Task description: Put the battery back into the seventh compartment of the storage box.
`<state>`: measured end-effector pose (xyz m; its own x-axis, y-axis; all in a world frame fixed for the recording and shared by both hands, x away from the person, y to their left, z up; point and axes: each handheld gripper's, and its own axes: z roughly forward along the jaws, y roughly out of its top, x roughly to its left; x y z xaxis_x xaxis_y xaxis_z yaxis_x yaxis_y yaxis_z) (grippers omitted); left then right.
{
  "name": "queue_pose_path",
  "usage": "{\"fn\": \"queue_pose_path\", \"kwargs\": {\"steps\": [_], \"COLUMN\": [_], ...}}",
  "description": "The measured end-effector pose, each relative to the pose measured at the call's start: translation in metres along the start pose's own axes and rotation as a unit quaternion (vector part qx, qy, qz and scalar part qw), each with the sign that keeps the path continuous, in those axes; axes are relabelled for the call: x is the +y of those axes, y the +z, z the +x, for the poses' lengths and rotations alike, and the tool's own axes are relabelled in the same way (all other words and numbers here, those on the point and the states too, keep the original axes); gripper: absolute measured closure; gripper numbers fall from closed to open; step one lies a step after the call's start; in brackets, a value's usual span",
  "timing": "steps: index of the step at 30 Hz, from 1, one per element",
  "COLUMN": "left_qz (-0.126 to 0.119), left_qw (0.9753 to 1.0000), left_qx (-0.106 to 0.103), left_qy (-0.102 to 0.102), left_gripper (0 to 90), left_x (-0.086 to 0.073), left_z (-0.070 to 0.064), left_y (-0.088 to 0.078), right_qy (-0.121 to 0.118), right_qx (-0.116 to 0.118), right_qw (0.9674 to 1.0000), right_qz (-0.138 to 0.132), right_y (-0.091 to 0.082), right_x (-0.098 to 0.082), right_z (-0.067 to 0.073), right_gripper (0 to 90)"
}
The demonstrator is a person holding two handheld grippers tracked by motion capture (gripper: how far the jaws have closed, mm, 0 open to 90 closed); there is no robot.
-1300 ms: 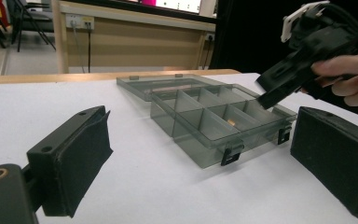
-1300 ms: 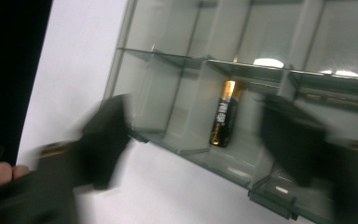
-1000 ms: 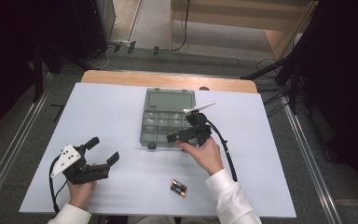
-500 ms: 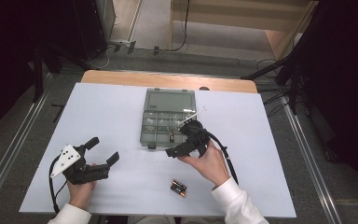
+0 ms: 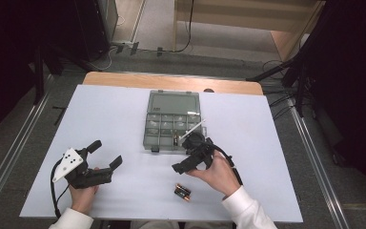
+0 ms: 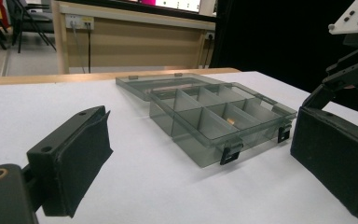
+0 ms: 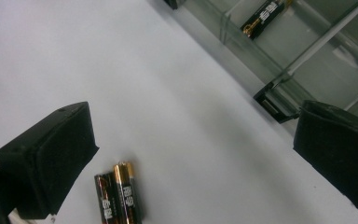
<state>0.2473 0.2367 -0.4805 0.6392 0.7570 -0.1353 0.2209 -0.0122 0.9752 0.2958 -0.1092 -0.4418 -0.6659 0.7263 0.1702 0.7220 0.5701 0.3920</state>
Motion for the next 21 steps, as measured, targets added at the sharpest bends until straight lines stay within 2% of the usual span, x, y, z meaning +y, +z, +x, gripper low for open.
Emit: {"fn": "queue_pose_path", "kwargs": {"steps": [5, 12, 18, 21], "left_qz": [-0.001, 0.000, -0.001, -0.001], "left_qw": [1.0000, 1.0000, 1.0000, 1.0000], "left_qx": [0.002, 0.006, 0.006, 0.006], "left_qy": [-0.001, -0.001, -0.001, -0.001], "left_gripper": [4.5, 4.5, 4.5, 4.5], "left_x": [0.000, 0.000, 0.000, 0.000], "left_z": [0.001, 0.001, 0.001, 0.001], "left_y": [0.000, 0.000, 0.000, 0.000], "right_qy": [-0.022, -0.043, -0.047, -0.053], "right_qx": [0.001, -0.002, 0.004, 0.010], "right_qw": [0.9997, 0.9988, 0.9982, 0.9974], "right_qz": [0.004, 0.026, 0.037, 0.047], "right_y": [0.001, 0.005, 0.006, 0.007], "right_x": [-0.004, -0.011, -0.016, -0.018], "right_z": [0.004, 0.013, 0.013, 0.014], "right_gripper": [0.0, 0.0, 0.1, 3.8]}}
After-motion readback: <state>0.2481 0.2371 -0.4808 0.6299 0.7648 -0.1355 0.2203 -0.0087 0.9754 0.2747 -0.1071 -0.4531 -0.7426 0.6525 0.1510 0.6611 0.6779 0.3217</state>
